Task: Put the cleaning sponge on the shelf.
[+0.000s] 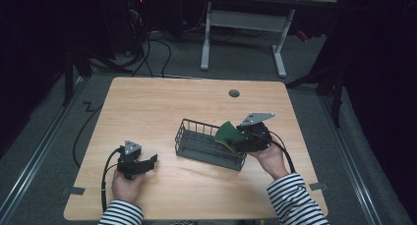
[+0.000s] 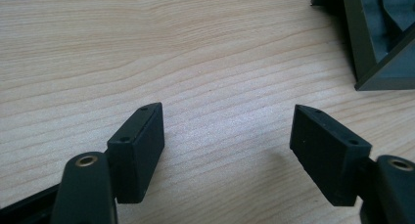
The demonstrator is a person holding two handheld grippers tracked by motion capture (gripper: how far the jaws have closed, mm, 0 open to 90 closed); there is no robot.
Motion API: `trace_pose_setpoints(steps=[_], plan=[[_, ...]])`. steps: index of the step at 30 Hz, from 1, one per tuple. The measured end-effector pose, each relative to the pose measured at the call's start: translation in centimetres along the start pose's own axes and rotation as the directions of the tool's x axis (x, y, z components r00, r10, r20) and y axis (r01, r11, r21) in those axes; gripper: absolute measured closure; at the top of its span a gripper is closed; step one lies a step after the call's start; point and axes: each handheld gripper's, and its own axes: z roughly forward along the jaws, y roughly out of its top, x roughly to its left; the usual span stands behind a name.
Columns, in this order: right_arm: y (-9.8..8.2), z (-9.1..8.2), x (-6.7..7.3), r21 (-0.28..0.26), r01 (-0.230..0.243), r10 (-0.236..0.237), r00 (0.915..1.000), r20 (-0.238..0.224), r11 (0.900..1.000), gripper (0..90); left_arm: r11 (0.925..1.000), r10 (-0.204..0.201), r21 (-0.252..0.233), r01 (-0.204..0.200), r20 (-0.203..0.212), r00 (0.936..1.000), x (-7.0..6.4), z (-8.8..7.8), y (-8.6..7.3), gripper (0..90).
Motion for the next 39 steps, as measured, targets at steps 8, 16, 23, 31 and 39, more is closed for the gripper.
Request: trace_pose_setpoints(steps=[8, 16, 23, 31, 39], plan=[[0.0, -0.2, 0.2, -0.012, 0.035, -0.034, 0.9985, 0.043, 0.999, 43.6, 1.0, 0.0, -0.001, 0.0, -0.001, 1.0, 0.0, 0.0, 0.0, 29.7], [-0.4, 0.6, 0.4, 0.022, 0.048, -0.049, 0.9985, 0.027, 0.999, 44.2, 1.0, 0.0, -0.001, 0.0, -0.001, 1.0, 0.0, 0.0, 0.0, 29.7], [-0.5, 0.1, 0.2, -0.014, 0.013, -0.013, 0.9998, 0.014, 1.0, 42.4, 1.0, -0.001, -0.001, 0.001, -0.001, 1.0, 0.0, 0.0, 0.0, 29.6], [-1.1, -1.6, -0.7, -0.078, -0.063, 0.065, 0.9977, 0.02, 0.995, 41.2, 1.0, -0.001, -0.001, 0.001, -0.001, 1.0, 0.0, 0.0, 0.0, 29.7], [-2.1, -3.5, -1.8, -0.107, -0.123, 0.129, 0.9903, 0.053, 0.987, 40.5, 1.0, 0.001, 0.001, -0.001, -0.001, 1.0, 0.0, 0.0, 0.0, 29.7]])
